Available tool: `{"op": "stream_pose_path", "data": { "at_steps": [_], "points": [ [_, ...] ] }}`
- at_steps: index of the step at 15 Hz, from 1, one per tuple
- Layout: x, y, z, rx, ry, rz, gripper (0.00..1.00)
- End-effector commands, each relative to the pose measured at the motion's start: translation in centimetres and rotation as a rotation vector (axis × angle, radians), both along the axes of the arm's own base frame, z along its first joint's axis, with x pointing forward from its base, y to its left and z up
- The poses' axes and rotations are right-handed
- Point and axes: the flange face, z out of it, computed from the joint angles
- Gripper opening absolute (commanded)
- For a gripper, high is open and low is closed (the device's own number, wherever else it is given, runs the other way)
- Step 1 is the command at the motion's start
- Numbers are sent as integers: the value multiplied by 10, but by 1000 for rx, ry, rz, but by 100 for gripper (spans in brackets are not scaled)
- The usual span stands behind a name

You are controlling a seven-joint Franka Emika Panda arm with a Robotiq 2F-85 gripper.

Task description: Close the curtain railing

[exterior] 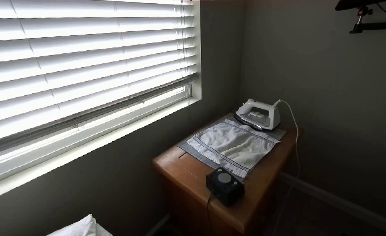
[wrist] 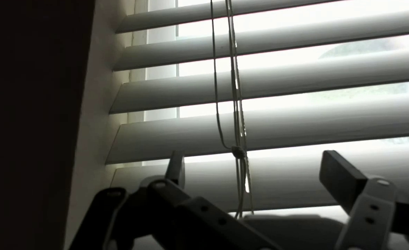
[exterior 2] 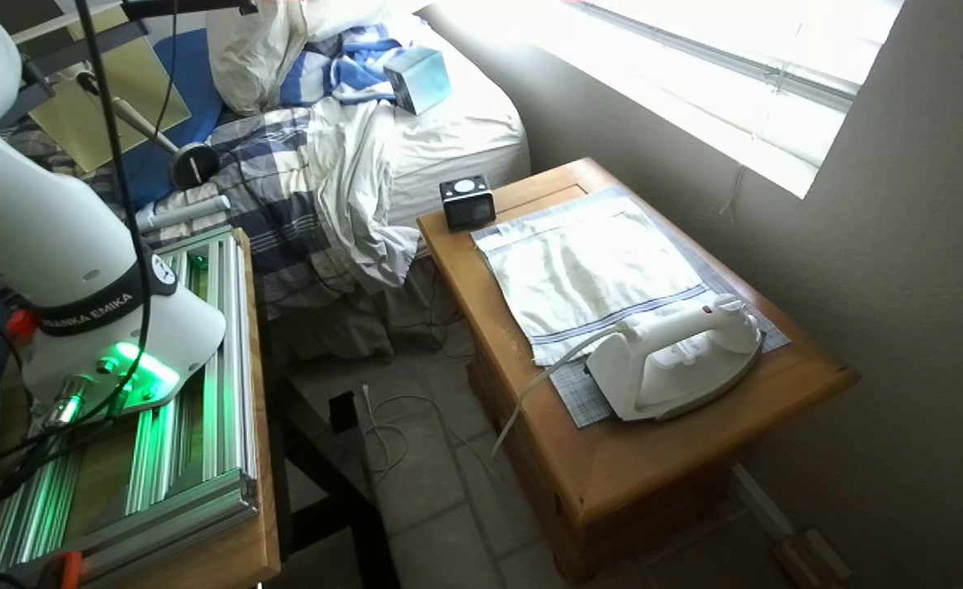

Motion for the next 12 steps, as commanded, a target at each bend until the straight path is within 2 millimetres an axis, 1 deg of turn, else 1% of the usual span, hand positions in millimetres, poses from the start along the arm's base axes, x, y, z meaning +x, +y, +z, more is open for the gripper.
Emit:
{"op": "stream_pose_path", "data": {
  "at_steps": [1,4,5,8,9,11,12],
  "points": [
    [17,-8,1,19,-25,-8,84],
    [24,-11,0,26,-40,-13,66],
    [26,-11,0,22,-43,-14,68],
    [30,-13,2,28,-53,-18,46],
    [31,-13,1,32,-53,-22,34],
    [31,-15,2,33,-46,-26,18],
    [31,-16,3,35,-40,-28,12]
  ]
}}
